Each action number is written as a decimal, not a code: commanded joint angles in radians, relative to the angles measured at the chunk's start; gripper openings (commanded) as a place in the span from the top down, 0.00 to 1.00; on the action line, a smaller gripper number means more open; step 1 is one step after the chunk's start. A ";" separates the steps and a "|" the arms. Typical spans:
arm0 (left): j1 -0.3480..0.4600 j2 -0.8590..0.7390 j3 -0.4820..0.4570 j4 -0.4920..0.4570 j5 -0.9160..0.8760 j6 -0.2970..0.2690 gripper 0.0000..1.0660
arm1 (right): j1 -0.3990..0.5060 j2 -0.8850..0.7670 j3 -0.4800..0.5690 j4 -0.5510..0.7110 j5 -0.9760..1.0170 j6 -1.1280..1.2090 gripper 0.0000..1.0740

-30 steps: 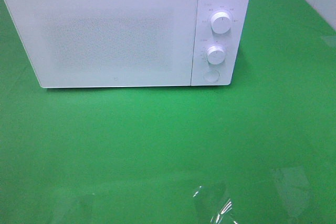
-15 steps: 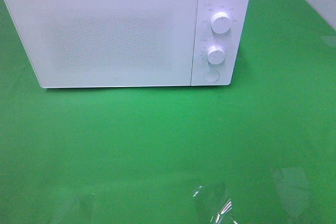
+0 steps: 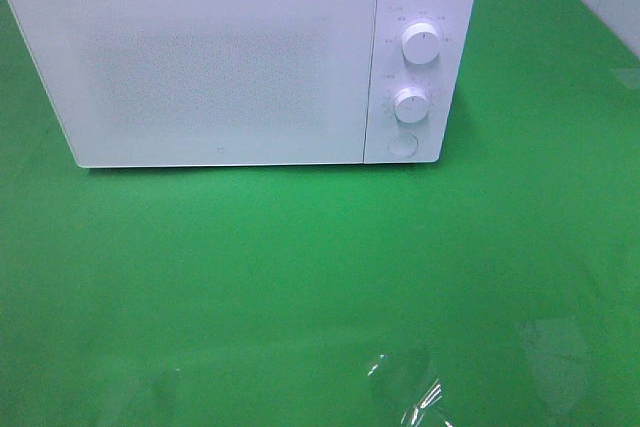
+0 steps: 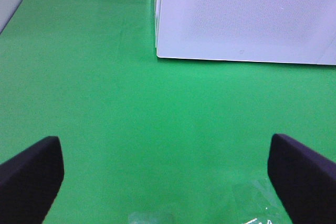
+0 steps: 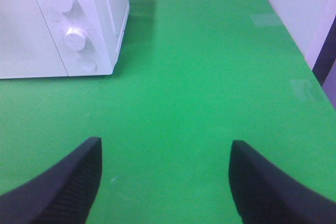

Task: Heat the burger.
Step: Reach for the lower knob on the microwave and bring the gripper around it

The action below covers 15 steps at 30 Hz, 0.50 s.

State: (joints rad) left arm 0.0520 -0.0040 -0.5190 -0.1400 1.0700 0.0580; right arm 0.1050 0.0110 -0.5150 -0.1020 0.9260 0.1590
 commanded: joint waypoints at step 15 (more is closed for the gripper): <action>0.001 -0.015 0.003 -0.006 -0.001 0.005 0.08 | -0.007 0.367 0.041 0.000 -0.377 -0.009 0.30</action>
State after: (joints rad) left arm 0.0520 -0.0040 -0.5190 -0.1400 1.0700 0.0610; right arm 0.1050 0.3740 -0.4770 -0.1050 0.5840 0.1590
